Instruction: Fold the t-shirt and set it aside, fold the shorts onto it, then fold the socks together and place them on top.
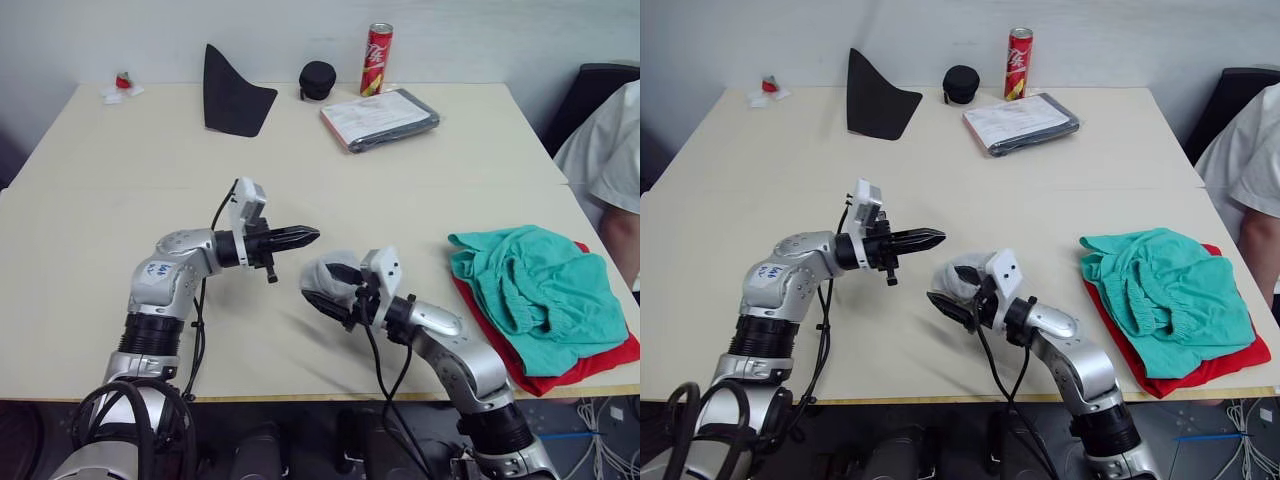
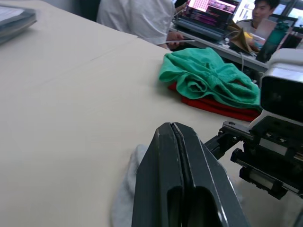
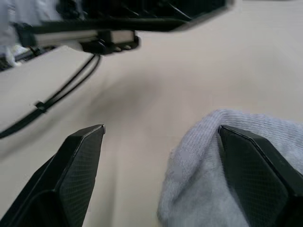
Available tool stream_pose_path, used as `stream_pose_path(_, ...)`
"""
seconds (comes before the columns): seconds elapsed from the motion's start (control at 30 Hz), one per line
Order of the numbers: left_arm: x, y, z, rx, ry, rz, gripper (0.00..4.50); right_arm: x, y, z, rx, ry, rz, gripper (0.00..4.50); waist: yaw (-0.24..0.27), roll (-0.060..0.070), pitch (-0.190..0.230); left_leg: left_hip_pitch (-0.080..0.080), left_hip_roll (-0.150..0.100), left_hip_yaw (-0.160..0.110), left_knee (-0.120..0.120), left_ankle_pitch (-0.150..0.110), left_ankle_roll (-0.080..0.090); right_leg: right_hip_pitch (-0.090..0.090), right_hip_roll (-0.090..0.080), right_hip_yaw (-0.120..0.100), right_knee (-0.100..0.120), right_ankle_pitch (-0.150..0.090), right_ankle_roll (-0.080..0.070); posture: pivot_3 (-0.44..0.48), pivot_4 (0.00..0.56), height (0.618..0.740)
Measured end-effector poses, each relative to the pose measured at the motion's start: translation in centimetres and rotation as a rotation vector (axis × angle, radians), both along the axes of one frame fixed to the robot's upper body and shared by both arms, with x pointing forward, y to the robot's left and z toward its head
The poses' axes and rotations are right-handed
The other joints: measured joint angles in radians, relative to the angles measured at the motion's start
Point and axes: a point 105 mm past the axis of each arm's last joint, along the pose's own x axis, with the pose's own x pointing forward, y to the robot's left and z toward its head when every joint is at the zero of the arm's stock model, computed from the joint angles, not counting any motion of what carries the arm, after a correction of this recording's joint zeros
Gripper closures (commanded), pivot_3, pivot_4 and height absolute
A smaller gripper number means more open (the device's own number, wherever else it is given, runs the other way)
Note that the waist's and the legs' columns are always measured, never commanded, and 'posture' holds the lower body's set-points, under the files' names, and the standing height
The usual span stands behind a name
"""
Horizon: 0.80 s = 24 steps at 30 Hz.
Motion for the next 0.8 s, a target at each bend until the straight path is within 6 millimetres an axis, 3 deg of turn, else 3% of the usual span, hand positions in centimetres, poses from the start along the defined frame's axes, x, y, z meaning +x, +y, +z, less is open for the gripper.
stream_pose_path(0.13, -0.5, -1.4, -0.4, 0.019, -0.033, -0.058, 4.5, -1.4, -2.2, 3.5, 0.056, -0.095, 0.038, 0.6, 0.006, -0.001, 0.001, 0.001, 0.0, -0.001, 0.001, 0.0, -0.001, 0.001, 0.0, 0.0, 0.0, 0.0, 0.0, 0.0, 0.15, 0.74)
stream_pose_path(0.2, -0.6, -2.1, -0.8, 0.033, -0.047, -0.073, 4.5, -1.5, -3.5, 4.1, 0.064, -0.101, 0.022, 0.98, 0.008, -0.001, 0.001, 0.002, 0.0, -0.001, 0.001, 0.0, 0.0, 0.002, 0.0, 0.0, 0.0, 0.0, 0.0, 0.0, 0.15, 0.74)
stream_pose_path(0.3, -0.5, -2.8, -2.3, 0.093, -0.046, -0.081, 4.5, -0.8, -4.6, 2.7, 0.028, -0.065, -0.031, 1.94, 0.008, -0.001, 0.001, 0.003, 0.0, -0.001, 0.0, -0.002, 0.003, 0.003, 0.0, 0.0, 0.0, 0.0, 0.0, 0.0, 0.15, 0.74)
stream_pose_path(0.43, -0.3, -3.0, -5.2, 0.194, -0.025, -0.037, 4.5, 2.6, -6.1, 0.0, -0.079, -0.088, -0.191, 3.38, 0.001, -0.001, 0.001, 0.003, 0.0, 0.001, 0.0, 0.001, 0.0, 0.001, 0.0, 0.001, 0.002, 0.0, 0.0, 0.0, 0.15, 0.74)
stream_pose_path(0.53, -0.2, -2.9, -6.3, 0.212, -0.021, -0.005, 4.5, 3.9, -5.6, -0.8, -0.095, -0.113, -0.219, 4.47, 0.003, -0.001, 0.001, 0.003, 0.001, 0.001, 0.0, 0.002, -0.002, 0.0, 0.0, 0.001, 0.003, 0.0, 0.0, 0.0, 0.15, 0.74)
stream_pose_path(0.8, 0.1, -3.1, -6.7, 0.239, -0.091, 0.021, 4.5, 4.5, -3.0, -1.6, -0.126, -0.145, -0.158, 4.49, 0.004, -0.001, 0.001, 0.003, 0.0, 0.001, 0.002, 0.002, -0.001, 0.001, -0.001, 0.002, 0.005, 0.0, 0.0, 0.0, 0.15, 0.74)
